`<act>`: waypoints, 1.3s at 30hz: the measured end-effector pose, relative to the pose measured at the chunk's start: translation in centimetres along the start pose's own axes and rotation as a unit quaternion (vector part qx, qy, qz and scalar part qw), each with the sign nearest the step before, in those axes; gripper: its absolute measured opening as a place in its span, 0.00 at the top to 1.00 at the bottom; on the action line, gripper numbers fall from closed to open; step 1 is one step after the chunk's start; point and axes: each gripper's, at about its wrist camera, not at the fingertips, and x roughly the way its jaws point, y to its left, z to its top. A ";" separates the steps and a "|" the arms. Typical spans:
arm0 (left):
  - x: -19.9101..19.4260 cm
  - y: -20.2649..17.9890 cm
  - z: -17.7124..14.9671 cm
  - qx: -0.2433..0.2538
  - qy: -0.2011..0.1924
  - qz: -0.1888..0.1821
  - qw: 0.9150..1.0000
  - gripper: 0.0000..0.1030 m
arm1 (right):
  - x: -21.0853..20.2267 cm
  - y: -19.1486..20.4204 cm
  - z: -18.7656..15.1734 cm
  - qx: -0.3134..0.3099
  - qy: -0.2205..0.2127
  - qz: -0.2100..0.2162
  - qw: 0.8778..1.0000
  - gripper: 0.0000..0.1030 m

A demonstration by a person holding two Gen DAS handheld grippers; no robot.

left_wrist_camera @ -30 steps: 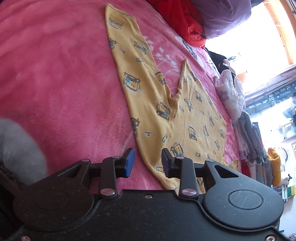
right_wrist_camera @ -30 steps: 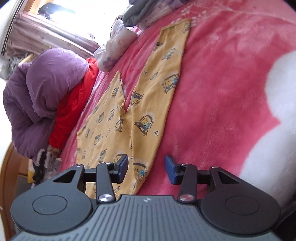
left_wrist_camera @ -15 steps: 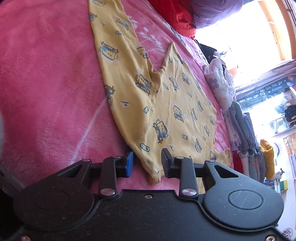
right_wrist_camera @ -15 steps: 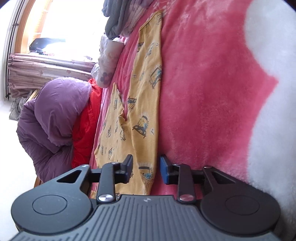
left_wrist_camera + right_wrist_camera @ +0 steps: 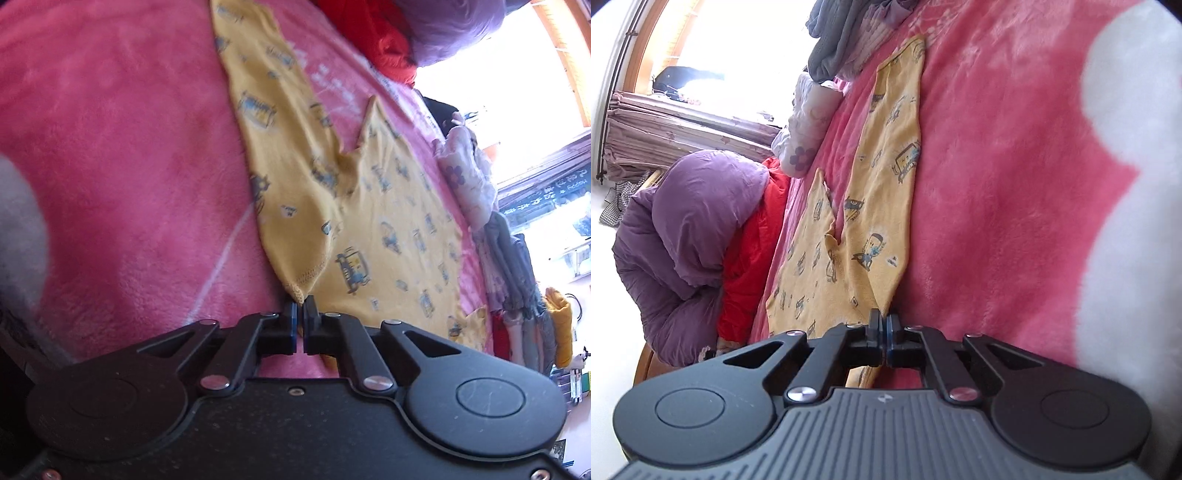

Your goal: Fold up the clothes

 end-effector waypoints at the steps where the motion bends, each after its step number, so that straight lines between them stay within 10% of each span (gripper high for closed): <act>1: 0.2 0.2 0.0 -0.001 0.003 0.003 1.000 0.94 | 0.2 -0.3 0.1 -0.003 0.007 -0.008 1.000 0.97; 8: -0.5 -0.6 0.6 0.010 0.006 0.013 1.000 0.94 | 0.2 0.3 0.0 -0.034 0.005 -0.040 0.999 0.98; 15: -3.3 -3.9 0.4 0.127 -0.077 0.037 0.988 0.94 | -2.2 3.8 0.1 -0.167 -0.072 -0.080 0.980 0.89; 23: -1.5 -9.2 -3.4 0.276 -0.027 -0.053 0.959 0.94 | -0.3 1.4 6.8 -0.055 -0.084 -0.068 0.993 0.83; 26: -0.3 -12.8 -7.4 0.391 -0.005 -0.088 0.916 0.94 | 0.2 0.2 10.9 -0.013 -0.093 -0.053 0.994 0.62; 33: 4.3 -18.1 -17.2 0.660 -0.024 -0.062 0.749 0.94 | 3.1 -3.6 18.4 0.057 -0.066 0.019 0.996 0.63; 39: 7.5 -18.4 -20.3 0.747 -0.040 -0.046 0.662 0.89 | 5.5 -4.4 22.9 0.028 -0.022 0.061 0.997 0.63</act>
